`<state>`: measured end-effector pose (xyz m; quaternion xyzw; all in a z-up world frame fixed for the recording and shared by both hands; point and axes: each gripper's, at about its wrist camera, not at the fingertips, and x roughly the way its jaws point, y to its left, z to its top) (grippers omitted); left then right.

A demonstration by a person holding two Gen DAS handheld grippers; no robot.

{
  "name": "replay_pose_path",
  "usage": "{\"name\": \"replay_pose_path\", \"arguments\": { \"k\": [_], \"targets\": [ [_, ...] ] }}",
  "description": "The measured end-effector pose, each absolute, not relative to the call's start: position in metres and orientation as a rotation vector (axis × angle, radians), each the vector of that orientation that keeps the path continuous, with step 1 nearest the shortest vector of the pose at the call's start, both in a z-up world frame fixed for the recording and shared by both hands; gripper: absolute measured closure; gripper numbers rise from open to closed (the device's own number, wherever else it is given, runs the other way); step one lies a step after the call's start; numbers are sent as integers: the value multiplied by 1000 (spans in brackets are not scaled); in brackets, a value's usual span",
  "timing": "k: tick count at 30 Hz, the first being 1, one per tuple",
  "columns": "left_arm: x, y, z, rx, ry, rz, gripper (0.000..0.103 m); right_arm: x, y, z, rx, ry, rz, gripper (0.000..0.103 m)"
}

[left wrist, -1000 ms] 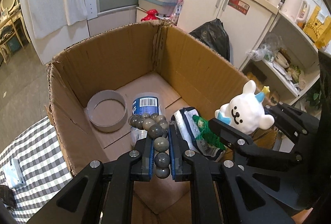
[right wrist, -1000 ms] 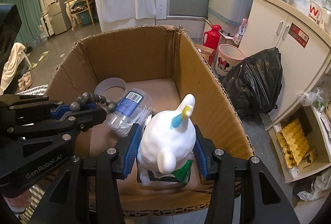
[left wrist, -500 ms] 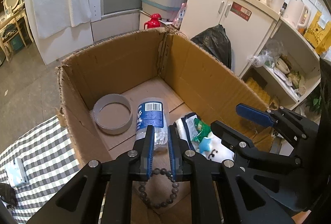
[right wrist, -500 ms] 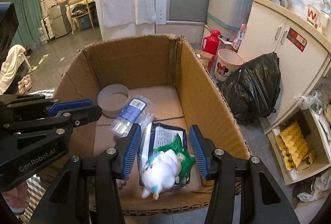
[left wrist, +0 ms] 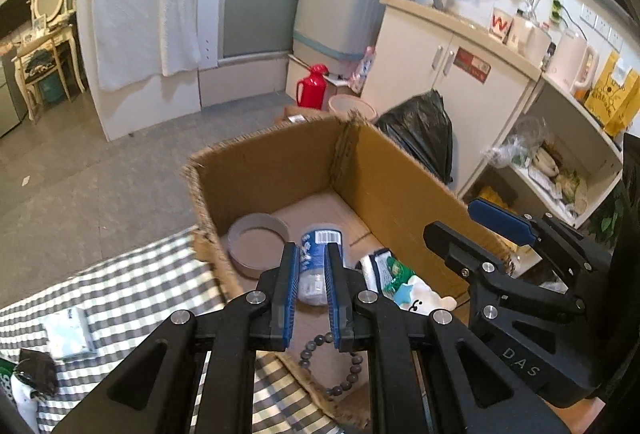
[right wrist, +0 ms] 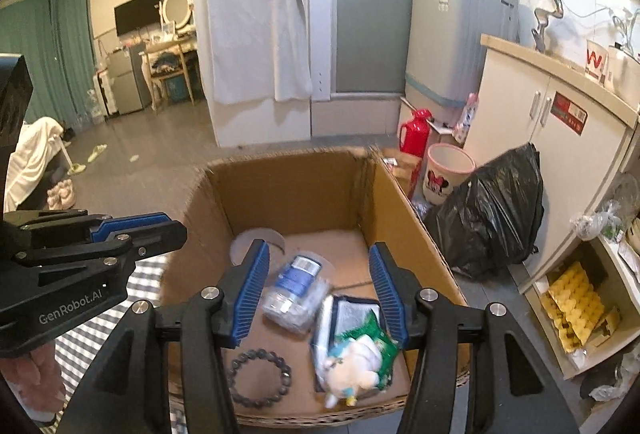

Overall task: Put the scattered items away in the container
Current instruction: 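Withdraw both open grippers from the box back over the table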

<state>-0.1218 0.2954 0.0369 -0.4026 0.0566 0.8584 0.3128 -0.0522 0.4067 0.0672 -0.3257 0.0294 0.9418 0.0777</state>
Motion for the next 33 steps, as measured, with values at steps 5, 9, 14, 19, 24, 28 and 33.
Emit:
{"name": "replay_pose_path", "arguments": {
  "k": [5,9,14,19,24,28,33],
  "targets": [
    [-117,275,50,-1024,149,2321,89,-50,390,83,-927,98,2869,48],
    [-113,253,63,-989,128,2367,84,-49,375,93,-907,91,2909,42],
    [-107,223,74,-962,101,2416,80,-50,350,103,-882,89,2959,41],
    [-102,190,81,-933,86,2482,66,-51,324,107,-874,67,3009,36],
    [-102,153,82,-938,39,2536,60,-56,301,103,-904,33,3042,34],
    [-101,122,79,-952,-5,2580,56,-58,282,98,-936,17,3062,30],
    [-101,91,69,-993,-37,2606,51,-66,258,88,-979,3,3081,28]
  ]
}}
